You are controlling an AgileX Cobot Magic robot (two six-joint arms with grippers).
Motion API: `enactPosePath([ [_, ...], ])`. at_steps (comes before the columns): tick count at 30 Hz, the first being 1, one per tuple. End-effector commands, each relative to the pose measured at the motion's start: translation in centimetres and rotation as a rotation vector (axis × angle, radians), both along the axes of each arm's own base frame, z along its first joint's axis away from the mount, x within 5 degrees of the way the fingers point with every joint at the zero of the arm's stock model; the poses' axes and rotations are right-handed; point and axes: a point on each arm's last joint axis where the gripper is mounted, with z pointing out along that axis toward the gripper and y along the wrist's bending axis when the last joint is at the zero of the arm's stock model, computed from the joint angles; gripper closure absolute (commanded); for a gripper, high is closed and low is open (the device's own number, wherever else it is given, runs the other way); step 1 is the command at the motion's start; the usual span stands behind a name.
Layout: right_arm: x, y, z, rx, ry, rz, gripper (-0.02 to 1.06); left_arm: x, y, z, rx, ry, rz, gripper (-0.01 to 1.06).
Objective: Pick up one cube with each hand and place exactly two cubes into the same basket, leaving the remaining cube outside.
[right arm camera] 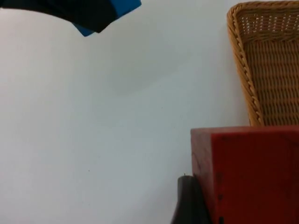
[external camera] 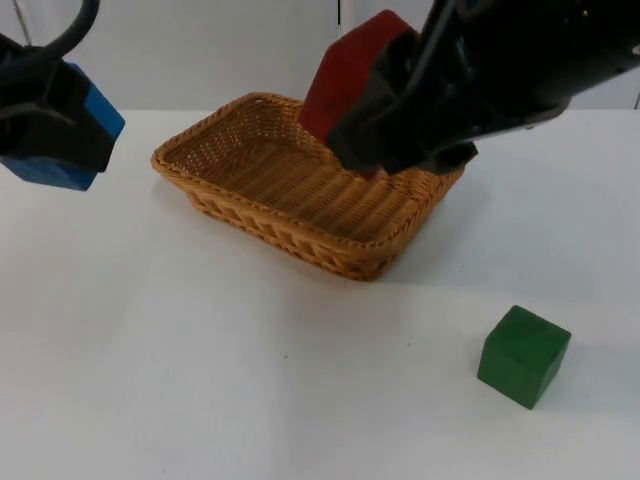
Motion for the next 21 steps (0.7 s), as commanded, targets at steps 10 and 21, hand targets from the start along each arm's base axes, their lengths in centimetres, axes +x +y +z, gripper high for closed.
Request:
enactPosePath([
  [10, 4.3, -4.7, 0.3, 0.002, 0.032, -0.225, 1.05, 0.9, -0.3, 0.0, -0.058, -0.038, 0.064, 1.05],
  [21, 5.4, -6.3, 0.2, -0.004, 0.033, -0.284, 1.05, 1.7, -0.5, -0.5, -0.101, -0.04, 0.107, 1.05],
])
